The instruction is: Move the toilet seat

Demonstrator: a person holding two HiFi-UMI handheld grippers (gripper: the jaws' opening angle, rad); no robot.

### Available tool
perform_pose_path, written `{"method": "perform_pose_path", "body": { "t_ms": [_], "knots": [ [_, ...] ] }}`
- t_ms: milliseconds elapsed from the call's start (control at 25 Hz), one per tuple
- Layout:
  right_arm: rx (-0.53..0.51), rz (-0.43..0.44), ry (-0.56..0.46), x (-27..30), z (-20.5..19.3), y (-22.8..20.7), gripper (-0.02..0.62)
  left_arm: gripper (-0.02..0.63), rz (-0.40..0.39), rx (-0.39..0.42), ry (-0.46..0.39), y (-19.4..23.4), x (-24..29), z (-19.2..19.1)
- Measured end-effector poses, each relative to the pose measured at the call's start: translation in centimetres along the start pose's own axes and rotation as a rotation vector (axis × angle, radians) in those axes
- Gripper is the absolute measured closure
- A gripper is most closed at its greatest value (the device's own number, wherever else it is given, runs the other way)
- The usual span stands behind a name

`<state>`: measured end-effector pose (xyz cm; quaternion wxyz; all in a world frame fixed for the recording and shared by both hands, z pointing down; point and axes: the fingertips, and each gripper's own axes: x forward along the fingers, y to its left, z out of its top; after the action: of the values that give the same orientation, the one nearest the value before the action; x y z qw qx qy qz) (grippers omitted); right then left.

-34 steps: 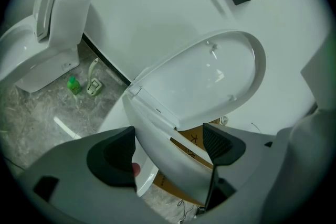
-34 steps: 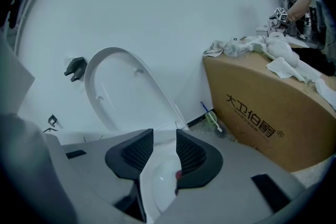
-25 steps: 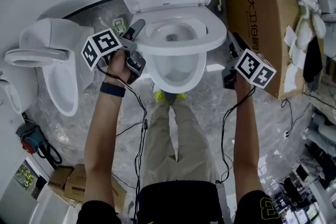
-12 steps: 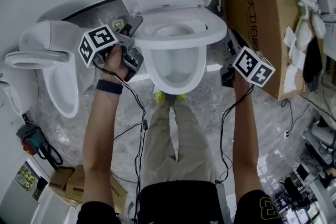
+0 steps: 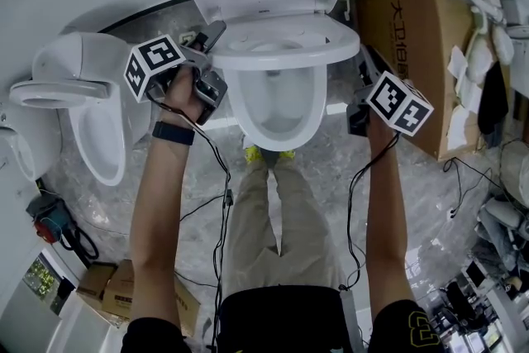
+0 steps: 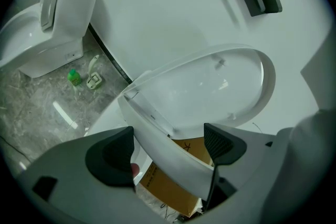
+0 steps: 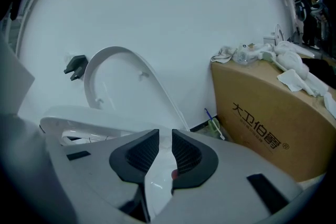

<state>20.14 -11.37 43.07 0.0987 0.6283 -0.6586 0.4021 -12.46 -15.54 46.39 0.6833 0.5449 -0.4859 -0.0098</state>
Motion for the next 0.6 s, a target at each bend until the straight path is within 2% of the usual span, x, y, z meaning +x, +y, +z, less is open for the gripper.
{"method": "perform_pose_path", "body": {
  "t_ms": [600],
  "knots": [
    [-0.005, 0.004, -0.021, 1.0, 1.5, 0.7, 0.515, 0.19, 0.013, -0.057, -0.006, -0.5, 0.4, 1.4]
  ]
}}
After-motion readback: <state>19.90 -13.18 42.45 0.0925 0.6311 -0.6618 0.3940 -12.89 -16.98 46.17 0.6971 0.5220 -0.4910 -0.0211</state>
